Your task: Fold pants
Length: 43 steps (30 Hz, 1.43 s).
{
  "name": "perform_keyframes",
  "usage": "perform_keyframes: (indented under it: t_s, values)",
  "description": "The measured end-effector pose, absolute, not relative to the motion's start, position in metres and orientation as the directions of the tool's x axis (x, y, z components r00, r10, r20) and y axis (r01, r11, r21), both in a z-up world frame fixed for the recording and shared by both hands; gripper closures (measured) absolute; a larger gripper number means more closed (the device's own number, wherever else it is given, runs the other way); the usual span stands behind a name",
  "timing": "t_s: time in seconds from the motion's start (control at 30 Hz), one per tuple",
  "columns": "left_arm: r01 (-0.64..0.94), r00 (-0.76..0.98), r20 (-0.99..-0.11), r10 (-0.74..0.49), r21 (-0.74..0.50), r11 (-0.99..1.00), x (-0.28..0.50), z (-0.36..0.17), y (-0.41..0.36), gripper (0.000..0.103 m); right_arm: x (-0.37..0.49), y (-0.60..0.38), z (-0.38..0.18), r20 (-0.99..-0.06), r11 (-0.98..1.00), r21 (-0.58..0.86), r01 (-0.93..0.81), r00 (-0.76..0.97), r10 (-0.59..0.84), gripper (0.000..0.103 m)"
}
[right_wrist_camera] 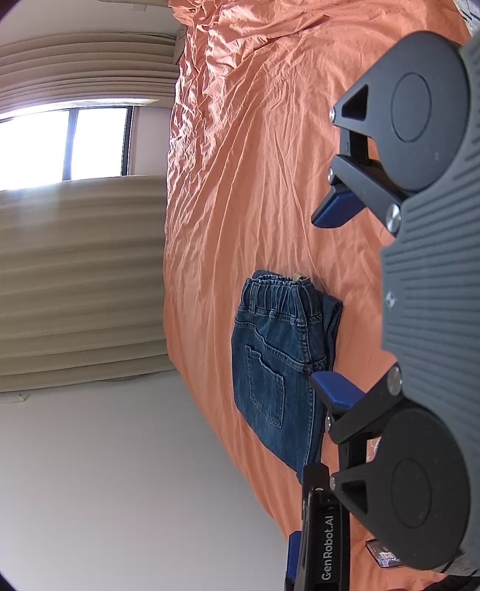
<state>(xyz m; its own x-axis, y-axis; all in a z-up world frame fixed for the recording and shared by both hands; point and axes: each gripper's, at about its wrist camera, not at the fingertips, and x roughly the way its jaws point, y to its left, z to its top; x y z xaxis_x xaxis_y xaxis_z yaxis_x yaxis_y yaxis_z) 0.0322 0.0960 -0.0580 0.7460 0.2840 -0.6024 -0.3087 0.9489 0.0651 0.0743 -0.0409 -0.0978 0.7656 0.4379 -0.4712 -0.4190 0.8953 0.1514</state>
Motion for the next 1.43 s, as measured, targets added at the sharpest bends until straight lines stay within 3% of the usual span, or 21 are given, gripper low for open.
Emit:
perform_keyframes:
  t_s: [0.73,1.43]
  values:
    - [-0.312,0.763,-0.568,0.31,0.096,0.945,0.028,-0.053,0.094,0.0,0.068,-0.044,-0.093,-0.452,0.897,0.154,-0.415,0.778,0.437,0.022]
    - [-0.316,0.808,-0.509,0.297,0.052,0.947,0.02,-0.041,0.093,0.0,0.059,-0.048,-0.085,-0.434,0.896,0.142,-0.421,0.787,0.438,0.022]
